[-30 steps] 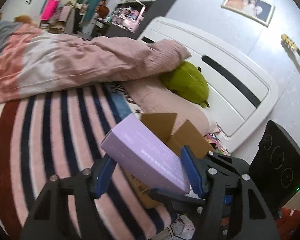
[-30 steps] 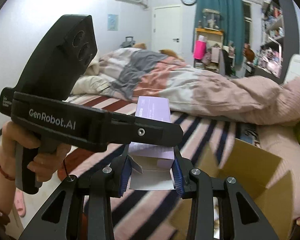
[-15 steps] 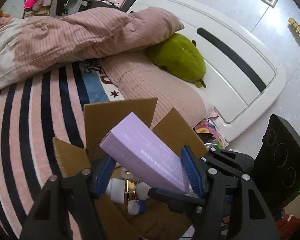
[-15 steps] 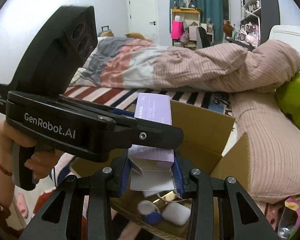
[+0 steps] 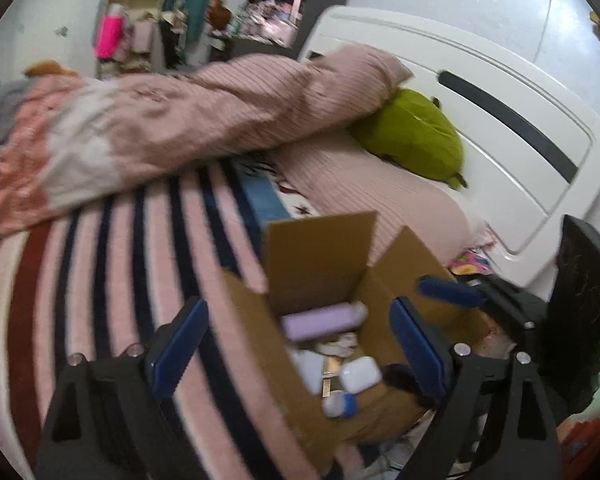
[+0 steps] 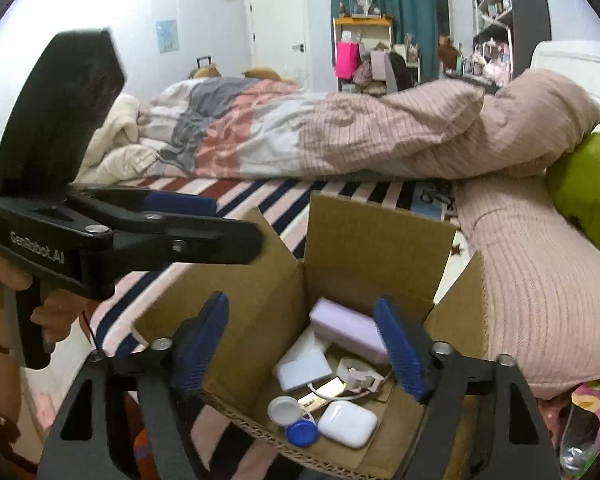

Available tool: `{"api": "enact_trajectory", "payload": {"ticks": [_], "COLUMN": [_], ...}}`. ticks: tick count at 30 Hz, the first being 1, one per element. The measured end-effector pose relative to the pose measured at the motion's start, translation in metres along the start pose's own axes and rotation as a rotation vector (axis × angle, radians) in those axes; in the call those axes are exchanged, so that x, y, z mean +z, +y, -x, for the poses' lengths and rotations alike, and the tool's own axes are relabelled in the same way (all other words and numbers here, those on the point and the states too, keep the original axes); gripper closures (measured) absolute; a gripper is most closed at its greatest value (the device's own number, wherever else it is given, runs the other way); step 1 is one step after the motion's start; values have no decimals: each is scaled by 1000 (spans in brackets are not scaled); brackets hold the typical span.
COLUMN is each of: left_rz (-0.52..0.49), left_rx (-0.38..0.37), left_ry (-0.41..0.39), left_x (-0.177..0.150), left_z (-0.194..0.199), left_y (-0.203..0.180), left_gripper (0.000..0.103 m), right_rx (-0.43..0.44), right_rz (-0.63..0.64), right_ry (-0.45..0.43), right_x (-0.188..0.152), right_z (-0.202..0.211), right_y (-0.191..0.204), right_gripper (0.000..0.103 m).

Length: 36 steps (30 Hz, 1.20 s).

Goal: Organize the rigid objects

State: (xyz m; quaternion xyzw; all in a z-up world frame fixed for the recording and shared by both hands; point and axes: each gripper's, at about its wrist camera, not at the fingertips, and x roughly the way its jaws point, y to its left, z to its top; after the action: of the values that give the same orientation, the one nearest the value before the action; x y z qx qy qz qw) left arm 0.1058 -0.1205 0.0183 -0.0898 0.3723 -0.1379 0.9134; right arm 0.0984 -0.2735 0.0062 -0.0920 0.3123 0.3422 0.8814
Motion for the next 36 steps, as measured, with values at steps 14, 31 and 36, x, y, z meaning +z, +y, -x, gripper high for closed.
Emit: {"api": "enact_trajectory", "payload": {"ticks": [14, 31, 36], "left_rz": [96, 102, 92], "left_rx": [341, 382, 377], "left_ry": [-209, -217, -223], "left_x": [-45, -62, -61], "left_z": [108, 123, 124], "left_y": [48, 51, 49], "left_gripper": [1, 1, 1], "right_rx": [-40, -33, -33], "right_rz": [71, 69, 66], "right_ry": [-182, -191, -191], "right_x": [7, 5, 5], "right_z": [33, 41, 41], "right_y": [45, 59, 56], "right_gripper": [0, 0, 0]}}
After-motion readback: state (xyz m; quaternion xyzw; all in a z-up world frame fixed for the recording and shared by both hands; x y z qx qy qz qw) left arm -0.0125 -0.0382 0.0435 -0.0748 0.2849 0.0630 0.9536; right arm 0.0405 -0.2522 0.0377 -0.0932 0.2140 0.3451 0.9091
